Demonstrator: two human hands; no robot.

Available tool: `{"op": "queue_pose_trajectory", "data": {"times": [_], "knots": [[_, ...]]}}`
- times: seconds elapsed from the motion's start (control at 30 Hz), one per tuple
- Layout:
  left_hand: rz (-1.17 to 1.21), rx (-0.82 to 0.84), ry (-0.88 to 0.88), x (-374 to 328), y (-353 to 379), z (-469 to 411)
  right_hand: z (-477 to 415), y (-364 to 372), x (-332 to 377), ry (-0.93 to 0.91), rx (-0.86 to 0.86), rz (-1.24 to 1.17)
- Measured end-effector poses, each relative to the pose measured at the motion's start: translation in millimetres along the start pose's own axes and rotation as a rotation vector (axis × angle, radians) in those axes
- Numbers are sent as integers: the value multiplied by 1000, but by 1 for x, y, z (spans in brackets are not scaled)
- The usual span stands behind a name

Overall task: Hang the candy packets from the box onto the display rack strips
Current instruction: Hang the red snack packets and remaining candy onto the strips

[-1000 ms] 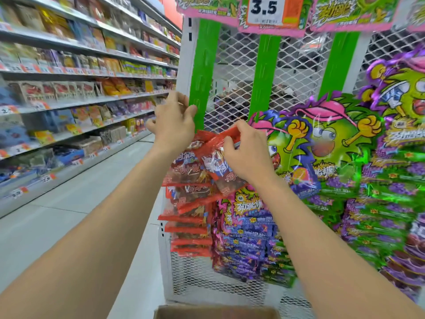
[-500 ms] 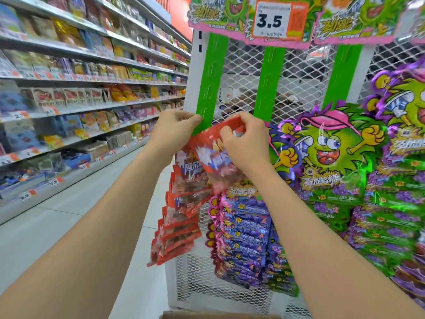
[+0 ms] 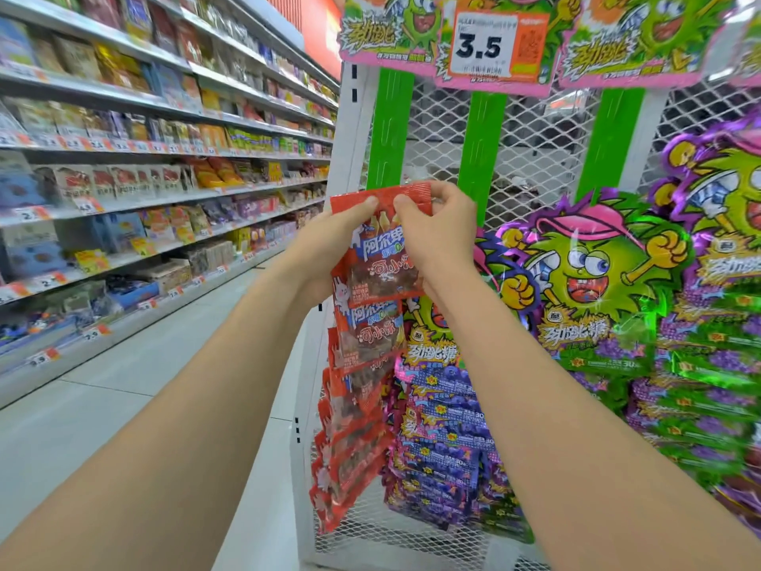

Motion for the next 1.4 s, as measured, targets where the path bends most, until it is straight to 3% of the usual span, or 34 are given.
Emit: {"op": "queue_pose_trajectory", "data": {"times": [0.27, 0.5, 0.83, 0.9, 1.03, 1.13, 1.2, 1.27, 1.4], "knots": [[-1, -42, -64, -3, 4, -2, 0, 2, 6, 113, 16, 57], [7, -76, 6, 5, -3, -2, 14, 0, -1, -109, 20, 218], [-171, -160, 170, 25, -13, 7, 11, 4, -32, 43, 104, 331], [-280, -259, 264, 31, -15, 6, 15, 1, -36, -11, 42, 387], [-800, -548, 539, 54, -17, 15, 51, -13, -32, -249, -74, 450], [-1009, -716, 745, 85, -9, 53, 104, -34, -48, -367, -3, 344], [-997, -630, 857, 124, -3, 82, 152, -54, -78, -314, 139, 312], [-970, -413, 826, 180, -1, 107, 203, -76, -132, -97, 330, 409], [-1095, 204, 254, 309, 9, 150, 293, -126, -283, 516, 876, 822]]}}
Point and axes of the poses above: each hand's wrist, its own z-axis away from the middle knuckle, its own y-axis out of the palm, x = y × z, the point moved 2 cm from there along -z, towards the middle knuckle
